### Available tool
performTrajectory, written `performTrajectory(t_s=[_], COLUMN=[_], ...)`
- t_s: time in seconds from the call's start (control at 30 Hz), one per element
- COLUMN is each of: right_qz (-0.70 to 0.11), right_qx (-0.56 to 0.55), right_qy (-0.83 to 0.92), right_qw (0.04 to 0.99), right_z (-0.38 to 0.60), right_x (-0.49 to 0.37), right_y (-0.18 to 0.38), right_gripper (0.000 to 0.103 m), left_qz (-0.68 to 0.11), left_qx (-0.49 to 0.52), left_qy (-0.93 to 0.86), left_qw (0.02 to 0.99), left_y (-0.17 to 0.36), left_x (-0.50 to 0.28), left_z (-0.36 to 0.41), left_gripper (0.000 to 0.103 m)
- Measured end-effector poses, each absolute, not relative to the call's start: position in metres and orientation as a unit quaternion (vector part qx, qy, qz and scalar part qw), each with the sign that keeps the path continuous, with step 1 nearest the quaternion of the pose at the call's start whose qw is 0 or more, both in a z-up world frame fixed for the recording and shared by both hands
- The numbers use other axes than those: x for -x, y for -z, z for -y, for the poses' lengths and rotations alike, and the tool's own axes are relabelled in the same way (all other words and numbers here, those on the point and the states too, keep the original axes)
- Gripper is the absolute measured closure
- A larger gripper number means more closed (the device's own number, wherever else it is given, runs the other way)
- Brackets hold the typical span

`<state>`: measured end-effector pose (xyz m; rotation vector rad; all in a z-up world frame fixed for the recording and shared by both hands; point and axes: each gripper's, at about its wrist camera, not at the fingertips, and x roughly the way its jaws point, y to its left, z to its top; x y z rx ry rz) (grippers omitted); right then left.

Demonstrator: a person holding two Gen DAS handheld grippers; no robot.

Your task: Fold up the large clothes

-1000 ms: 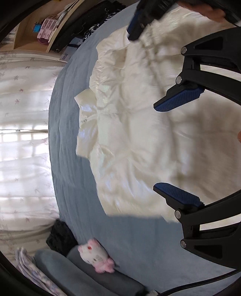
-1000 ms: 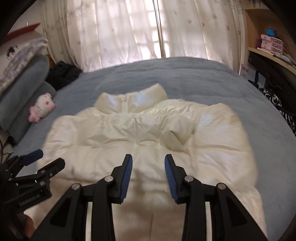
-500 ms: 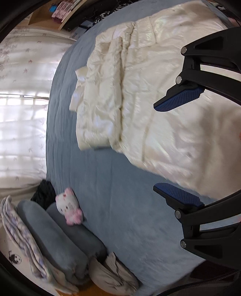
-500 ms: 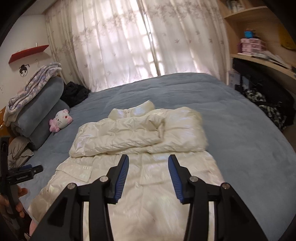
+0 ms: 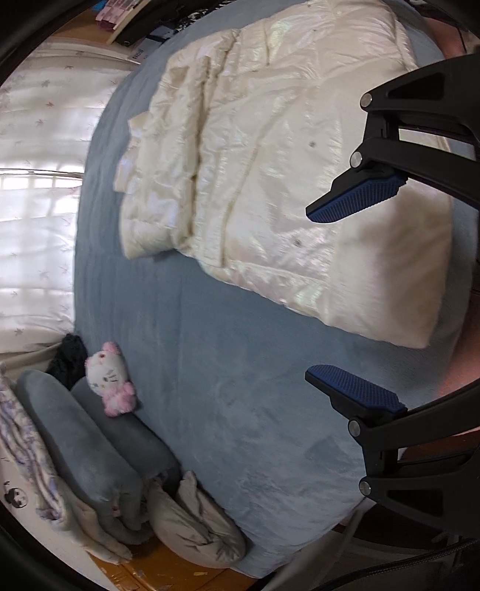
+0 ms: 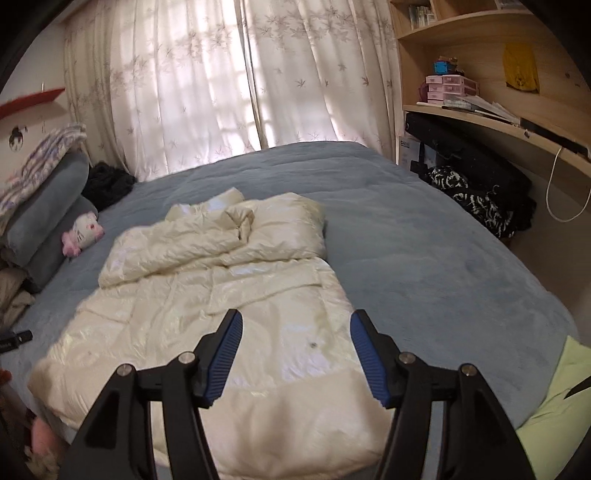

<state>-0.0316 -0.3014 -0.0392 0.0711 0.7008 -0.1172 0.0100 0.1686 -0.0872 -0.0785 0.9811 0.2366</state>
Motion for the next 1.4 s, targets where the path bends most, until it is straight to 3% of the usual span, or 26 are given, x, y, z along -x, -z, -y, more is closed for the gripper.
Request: performTrajectory(t_s=[0.37, 0.73, 1.0, 1.17, 1.4], right_qz=[-0.394, -0.447, -0.480, -0.473, -0.478], right_qx=[-0.070, -0.202, -0.250, -0.274, -0.228], right_qy=[0.094, 0.105, 0.054, 0.046, 0.060], right_qw=[0.912, 0.865, 0.839, 0.836, 0.846], right_z=[0.345, 0.401, 0.387, 0.381, 0.367], right_x=[0.047, 0.050, 0.040, 0.042, 0.040], right_y=[0.068, 0.112, 0.141, 0.156, 0.165], right_gripper=[0.042, 0.042, 0.041, 0.029, 0.028], left_qz=[-0.528, -0.537, -0.532, -0.524, -0.520], left_qx=[0.163, 0.263, 0.277, 0.268, 0.224], left_qy=[-0.086, -0.012, 0.009, 0.016, 0.008], left_qw=[0.829, 0.801, 0.800, 0.809, 0.824], left_y=[0.137, 0.180, 0.197, 0.205, 0.208], left_x=[0.003, -0.002, -0.005, -0.012, -0.017], left_z=[-0.224, -0.249, -0.251, -0.244, -0.230], left_gripper=[0.025, 0.024, 0.010, 0.001, 0.001])
